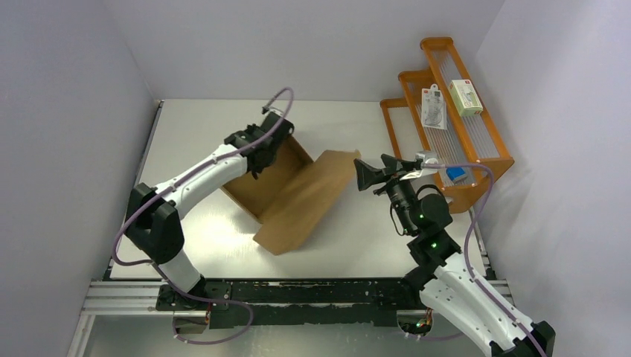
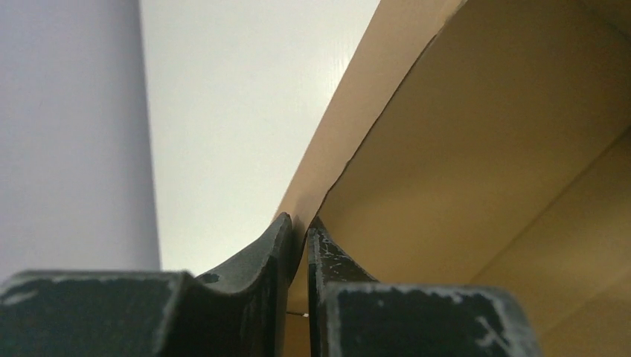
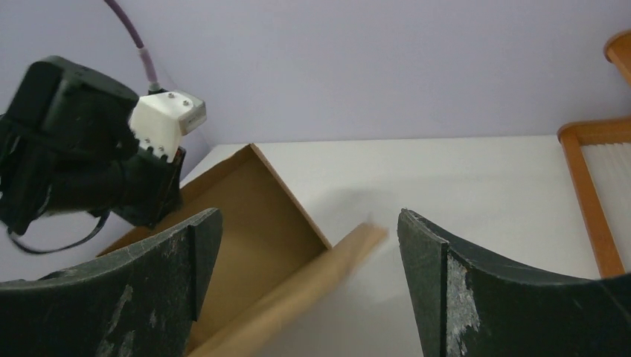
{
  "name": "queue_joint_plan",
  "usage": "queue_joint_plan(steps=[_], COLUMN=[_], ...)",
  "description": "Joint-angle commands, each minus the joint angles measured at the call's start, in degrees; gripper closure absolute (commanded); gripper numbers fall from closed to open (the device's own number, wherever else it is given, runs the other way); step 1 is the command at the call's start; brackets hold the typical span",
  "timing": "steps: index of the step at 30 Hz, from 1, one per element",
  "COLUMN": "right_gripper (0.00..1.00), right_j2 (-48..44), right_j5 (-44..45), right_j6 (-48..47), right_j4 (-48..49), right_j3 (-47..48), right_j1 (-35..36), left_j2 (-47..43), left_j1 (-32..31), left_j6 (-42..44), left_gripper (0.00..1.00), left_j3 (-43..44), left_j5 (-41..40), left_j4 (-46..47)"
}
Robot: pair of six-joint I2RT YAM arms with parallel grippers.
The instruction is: Fold the paper box
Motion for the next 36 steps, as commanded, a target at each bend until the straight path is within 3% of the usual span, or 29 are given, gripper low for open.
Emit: queue_joint_plan(steps=[1,10,18,26,32,36], right_gripper=[0.09,0.09,0.09,0.13,0.14,0.14], right_j2=[-1.3,0.3,5.8,13.1,16.9,20.0], right_j5=[-2.2,-4.3,-4.7,-11.2,-13.1,-8.7], right_j6=[-1.9,-2.6,-3.7,-5.4,-7.0,-9.0], right_j4=[-3.1,-3.3,-9.1,-13.1,-17.8,-22.8], right_j3=[1.1,1.6,6.0,11.1,15.8,19.7], right_j1=[-0.3,-0.4,-0.4,-0.1,1.5,4.8], left_j2=[-1.6,-2.5,-5.4,-11.8,-16.8,-23.3], left_j1=[7.5,24.1,27.0,27.0,27.1,27.8], left_j6=[-4.3,-12.5,-20.4,-26.4,-24.4,-22.3], left_gripper=[0.91,0.91,0.85,0.7,0.42,0.35], left_j3=[0.7,-10.2,-26.1,-35.6,-33.8,-32.1], left_j5=[18.0,44.2,55.7,58.1,55.4,50.3], left_j4=[2.6,8.5,19.6,27.5,23.3,19.9])
